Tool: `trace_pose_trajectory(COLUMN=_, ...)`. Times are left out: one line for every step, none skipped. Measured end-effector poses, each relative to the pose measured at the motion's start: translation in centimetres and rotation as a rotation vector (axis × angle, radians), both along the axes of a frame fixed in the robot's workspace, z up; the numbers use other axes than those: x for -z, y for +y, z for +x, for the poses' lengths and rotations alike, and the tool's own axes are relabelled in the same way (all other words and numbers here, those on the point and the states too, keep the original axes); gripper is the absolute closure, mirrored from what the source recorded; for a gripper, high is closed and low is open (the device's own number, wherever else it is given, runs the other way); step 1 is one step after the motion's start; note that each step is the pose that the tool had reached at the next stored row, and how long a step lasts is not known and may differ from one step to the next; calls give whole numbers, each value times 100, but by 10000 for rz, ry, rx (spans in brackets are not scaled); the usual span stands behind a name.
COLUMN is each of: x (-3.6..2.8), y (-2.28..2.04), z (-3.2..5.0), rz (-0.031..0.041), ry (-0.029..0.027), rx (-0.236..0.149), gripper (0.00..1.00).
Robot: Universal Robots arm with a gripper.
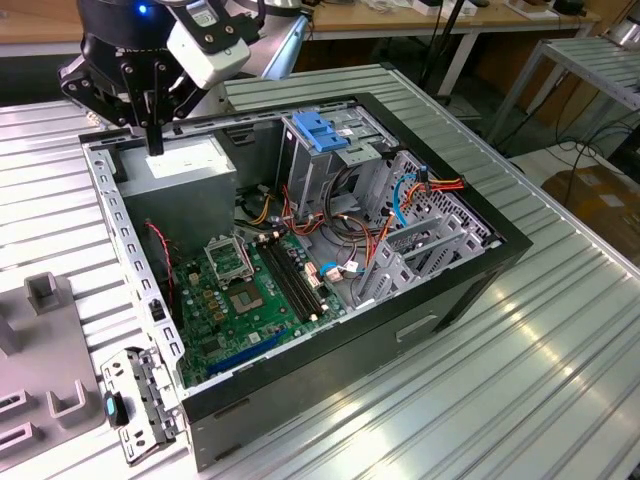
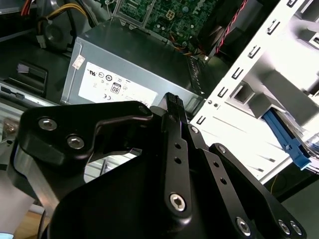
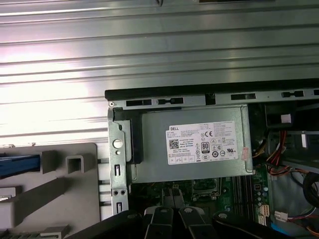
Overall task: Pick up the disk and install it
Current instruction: 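Reach for the disk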
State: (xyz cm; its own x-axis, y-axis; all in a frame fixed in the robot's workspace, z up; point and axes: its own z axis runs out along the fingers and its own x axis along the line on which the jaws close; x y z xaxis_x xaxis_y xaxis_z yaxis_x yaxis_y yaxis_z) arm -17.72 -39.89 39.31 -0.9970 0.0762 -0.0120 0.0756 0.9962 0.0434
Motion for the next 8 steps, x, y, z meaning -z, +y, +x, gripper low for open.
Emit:
trace_pose_trajectory(x=0, y=0, z=-4, rz=0, ry=0, rx=0, gripper=89)
trace_pose_trajectory(x=0, y=0, z=-6, rz=0, ry=1, rx=1, gripper=89)
trace_pose_trajectory(x=0, y=0, z=-9, rz=1, ry=1, rx=0, gripper=89)
trace_pose_trajectory(x=0, y=0, z=-17, rz=1, ry=1, rx=1, gripper=89)
trace_pose_trajectory(x=0, y=0, z=-20, rz=0, ry=2, rx=1, gripper=89)
trace_pose_trajectory(x=0, y=0, z=-24, rz=0, ry=3, rx=1, gripper=89)
trace_pose_trajectory(x=0, y=0, z=-30, rz=0, ry=4, rx=0, gripper=89)
trace_pose_trajectory(x=0, y=0, z=-34, rz=1, ry=5, rx=0, gripper=89)
